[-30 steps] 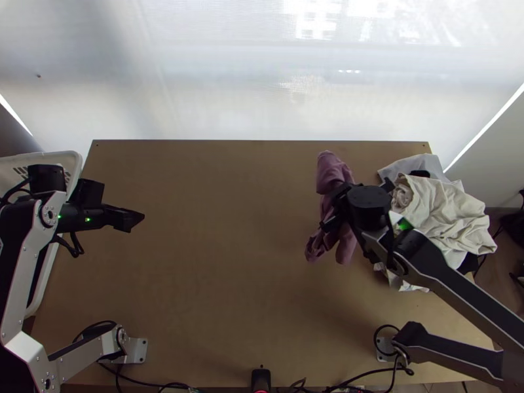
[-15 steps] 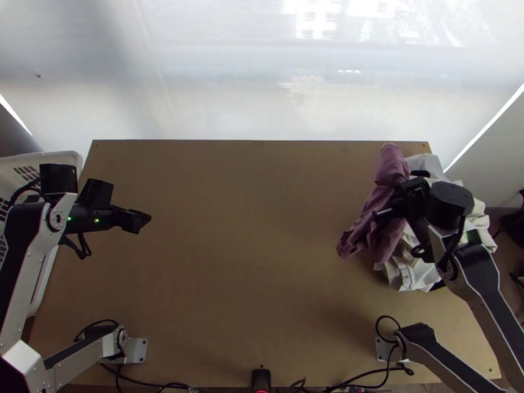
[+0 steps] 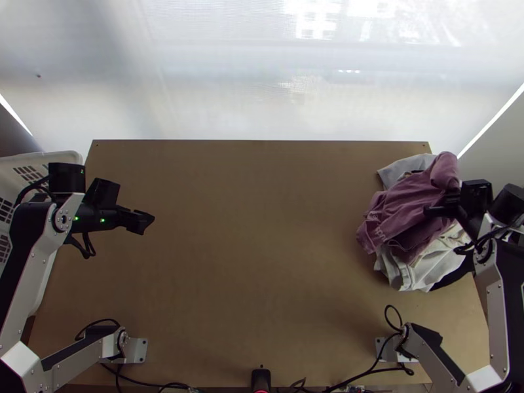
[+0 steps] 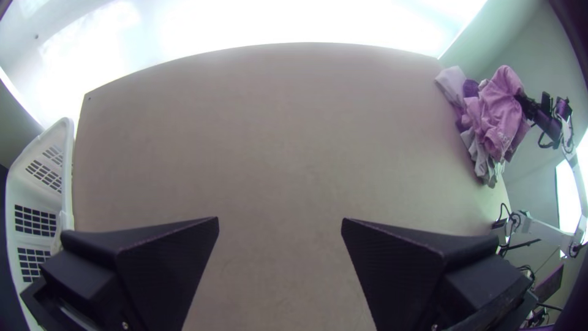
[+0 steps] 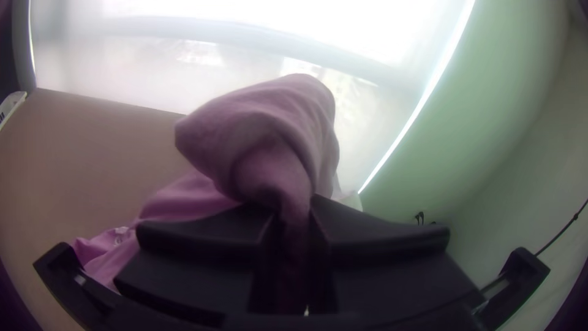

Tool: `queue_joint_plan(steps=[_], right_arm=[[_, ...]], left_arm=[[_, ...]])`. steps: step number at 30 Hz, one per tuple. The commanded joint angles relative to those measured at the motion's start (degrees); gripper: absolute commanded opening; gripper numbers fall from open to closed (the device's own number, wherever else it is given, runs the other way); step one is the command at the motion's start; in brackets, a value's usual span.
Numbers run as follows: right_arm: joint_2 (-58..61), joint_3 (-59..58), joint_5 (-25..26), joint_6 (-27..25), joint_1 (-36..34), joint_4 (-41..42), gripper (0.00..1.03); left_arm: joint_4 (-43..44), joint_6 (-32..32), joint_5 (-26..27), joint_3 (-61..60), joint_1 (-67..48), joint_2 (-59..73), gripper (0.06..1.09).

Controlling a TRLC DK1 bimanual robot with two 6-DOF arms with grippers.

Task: Fold the t-shirt

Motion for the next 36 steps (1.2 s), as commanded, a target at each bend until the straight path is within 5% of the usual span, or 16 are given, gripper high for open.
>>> queue_joint_plan(steps=[1, 8, 15, 17, 20, 21, 29, 36], right_arm=[[3.33, -0.08, -7.38, -0.68, -14.73, 0.17, 0.03], [10.01, -2.37, -9.75, -1.38, -23.61, 2.10, 0.03], [16.86, -2.90, -9.84, -0.59, -26.51, 2.36, 0.26], [18.62, -2.37, -9.84, -0.68, -27.03, 2.98, 0.43], [21.96, -1.84, -9.84, -2.17, -27.21, 3.24, 0.91], [22.84, -1.58, -9.84, -2.44, -27.56, 3.24, 0.99], [21.43, 4.13, -11.07, -2.61, -32.31, -0.01, 0.99], [15.98, 14.33, -15.11, -3.84, -34.15, -11.96, 0.99]], left_arm=[[0.43, -0.66, -0.71, 0.13, -1.99, 0.45, 1.03], [0.87, -0.58, -1.76, 0.22, -3.22, 1.60, 1.03], [1.39, -0.58, -2.20, 0.66, -4.28, 2.74, 1.03], [1.39, -0.49, -2.55, 0.93, -4.28, 3.00, 1.03], [1.48, -0.23, -2.90, 1.28, -4.28, 3.36, 1.03], [1.48, -0.05, -2.99, 1.36, -4.28, 3.53, 1.03], [1.48, 0.83, -3.52, 2.86, -3.93, 4.23, 1.03], [1.48, 1.44, -3.52, 4.09, -3.31, 5.03, 1.03]])
